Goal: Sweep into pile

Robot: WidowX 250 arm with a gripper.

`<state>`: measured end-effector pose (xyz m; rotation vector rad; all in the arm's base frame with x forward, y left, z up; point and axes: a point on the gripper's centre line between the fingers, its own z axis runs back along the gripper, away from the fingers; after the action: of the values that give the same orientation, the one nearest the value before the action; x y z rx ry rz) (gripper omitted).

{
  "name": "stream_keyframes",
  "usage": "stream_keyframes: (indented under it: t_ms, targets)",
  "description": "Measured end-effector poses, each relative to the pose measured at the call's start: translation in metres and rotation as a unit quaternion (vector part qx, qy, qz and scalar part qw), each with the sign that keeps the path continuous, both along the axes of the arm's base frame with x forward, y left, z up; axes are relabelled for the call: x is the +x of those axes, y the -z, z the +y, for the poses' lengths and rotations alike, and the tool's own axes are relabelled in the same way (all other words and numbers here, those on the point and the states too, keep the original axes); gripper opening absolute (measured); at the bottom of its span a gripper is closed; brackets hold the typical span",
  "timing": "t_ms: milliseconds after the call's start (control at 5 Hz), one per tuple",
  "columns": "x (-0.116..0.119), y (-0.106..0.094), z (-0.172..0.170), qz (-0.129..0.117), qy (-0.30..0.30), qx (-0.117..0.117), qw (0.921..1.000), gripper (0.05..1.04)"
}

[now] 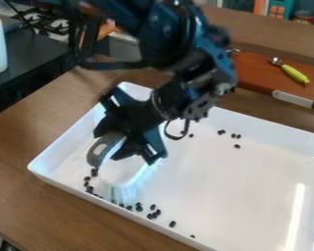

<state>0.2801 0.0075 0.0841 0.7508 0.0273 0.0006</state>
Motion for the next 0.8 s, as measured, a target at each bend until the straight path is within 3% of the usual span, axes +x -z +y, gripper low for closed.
stream_keyframes:
  t_ms: [200, 400, 600, 800]
  targets:
    - [-0.002, -0.023, -0.024, -0.028, 0.006, -0.015, 0.9995, 0.499]
    - [-0.003, -0.037, -0.045, -0.048, 0.002, -0.01, 0.9988, 0.499]
    - [-0.003, -0.048, -0.083, -0.057, -0.002, -0.03, 0.9979, 0.499]
    - [-0.002, -0.037, -0.108, -0.057, -0.038, -0.031, 0.9971, 0.499]
